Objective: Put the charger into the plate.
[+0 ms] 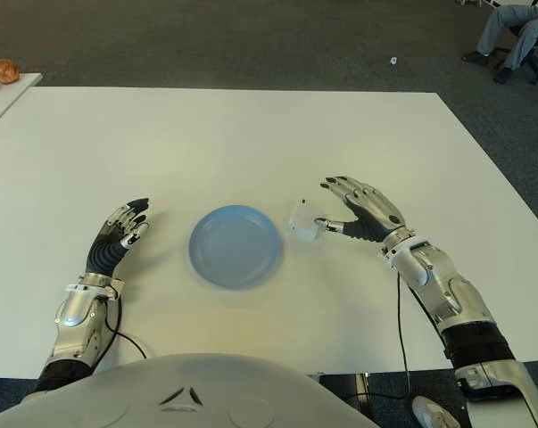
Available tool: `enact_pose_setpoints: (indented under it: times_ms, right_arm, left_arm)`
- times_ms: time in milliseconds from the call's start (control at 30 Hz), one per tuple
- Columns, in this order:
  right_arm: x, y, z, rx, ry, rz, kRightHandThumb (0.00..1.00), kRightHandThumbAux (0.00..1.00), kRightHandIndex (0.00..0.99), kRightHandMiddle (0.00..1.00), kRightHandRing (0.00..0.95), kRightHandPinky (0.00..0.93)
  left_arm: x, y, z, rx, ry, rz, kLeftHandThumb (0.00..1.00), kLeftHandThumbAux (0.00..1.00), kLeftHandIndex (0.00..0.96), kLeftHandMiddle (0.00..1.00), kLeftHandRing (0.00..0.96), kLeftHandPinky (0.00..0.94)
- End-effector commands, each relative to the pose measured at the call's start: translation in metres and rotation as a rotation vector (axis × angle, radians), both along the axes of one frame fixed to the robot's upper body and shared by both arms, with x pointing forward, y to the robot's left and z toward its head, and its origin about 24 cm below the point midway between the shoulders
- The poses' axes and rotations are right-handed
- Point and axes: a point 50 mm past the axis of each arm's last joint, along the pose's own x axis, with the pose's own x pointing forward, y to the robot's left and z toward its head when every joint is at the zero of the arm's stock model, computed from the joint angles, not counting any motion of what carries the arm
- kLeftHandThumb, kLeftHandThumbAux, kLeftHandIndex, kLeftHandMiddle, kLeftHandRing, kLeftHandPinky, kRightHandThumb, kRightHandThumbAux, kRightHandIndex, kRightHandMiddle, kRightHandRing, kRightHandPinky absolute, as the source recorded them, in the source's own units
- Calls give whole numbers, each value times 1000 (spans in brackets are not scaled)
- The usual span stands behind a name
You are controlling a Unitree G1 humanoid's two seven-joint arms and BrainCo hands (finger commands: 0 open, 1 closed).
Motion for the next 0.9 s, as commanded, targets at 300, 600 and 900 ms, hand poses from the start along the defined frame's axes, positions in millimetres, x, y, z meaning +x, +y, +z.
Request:
enact_pose_setpoints:
  times_ms: [300, 600, 900]
  right_arm:
    - [-8, 5, 2, 49, 5, -46, 193, 110, 0, 0, 0, 0]
    - [-11, 11, -1, 70, 21, -60, 217, 96, 0, 0, 0, 0]
    - [-11, 16, -11, 68, 37, -78, 238, 93, 0, 0, 0, 0]
  left_arm:
    - [-41, -3, -44, 21, 290, -39, 0, 504, 240, 132, 84, 50]
    - [-42, -3, -45, 22, 294, -46, 0, 490, 244, 128, 75, 35]
    - [-42, -3, -46, 25, 293, -48, 0, 490, 243, 120, 67, 37]
